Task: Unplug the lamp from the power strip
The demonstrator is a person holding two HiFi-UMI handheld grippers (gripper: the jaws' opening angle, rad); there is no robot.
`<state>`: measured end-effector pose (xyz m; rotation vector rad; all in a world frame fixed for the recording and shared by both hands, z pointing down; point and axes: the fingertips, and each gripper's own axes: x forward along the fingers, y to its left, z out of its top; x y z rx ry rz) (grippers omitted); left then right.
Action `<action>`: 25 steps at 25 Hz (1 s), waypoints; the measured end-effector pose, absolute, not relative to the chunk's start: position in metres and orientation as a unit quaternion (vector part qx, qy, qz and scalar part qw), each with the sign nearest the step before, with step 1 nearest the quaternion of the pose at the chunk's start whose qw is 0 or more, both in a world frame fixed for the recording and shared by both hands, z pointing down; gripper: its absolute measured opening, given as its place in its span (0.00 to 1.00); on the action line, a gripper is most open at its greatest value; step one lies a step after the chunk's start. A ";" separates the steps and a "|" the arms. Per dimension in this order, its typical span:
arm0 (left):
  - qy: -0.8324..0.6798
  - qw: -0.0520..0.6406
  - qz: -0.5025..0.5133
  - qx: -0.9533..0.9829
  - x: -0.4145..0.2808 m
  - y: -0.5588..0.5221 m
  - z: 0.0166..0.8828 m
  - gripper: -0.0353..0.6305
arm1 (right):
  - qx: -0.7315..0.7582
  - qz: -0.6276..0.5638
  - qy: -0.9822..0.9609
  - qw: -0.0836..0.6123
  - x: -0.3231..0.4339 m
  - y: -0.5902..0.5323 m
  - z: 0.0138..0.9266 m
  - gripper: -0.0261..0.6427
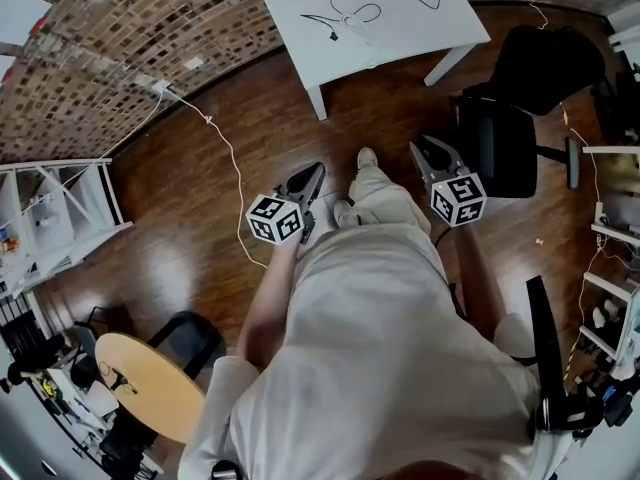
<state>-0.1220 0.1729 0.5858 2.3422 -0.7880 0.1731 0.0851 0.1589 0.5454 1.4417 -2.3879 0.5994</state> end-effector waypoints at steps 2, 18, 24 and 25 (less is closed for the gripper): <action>-0.298 0.320 0.073 0.896 -0.114 0.159 0.590 0.04 | 0.498 0.212 -0.828 0.145 0.089 0.144 0.551 0.13; -0.328 0.355 0.158 0.861 -0.099 -0.049 0.642 0.04 | 0.429 0.234 -0.854 0.178 0.076 -0.102 0.593 0.13; -0.333 0.366 0.201 0.845 -0.077 -0.126 0.680 0.04 | 0.390 0.229 -0.861 0.235 0.076 -0.174 0.637 0.13; -0.332 0.368 0.210 0.843 -0.073 -0.137 0.690 0.05 | 0.384 0.228 -0.861 0.242 0.076 -0.186 0.644 0.13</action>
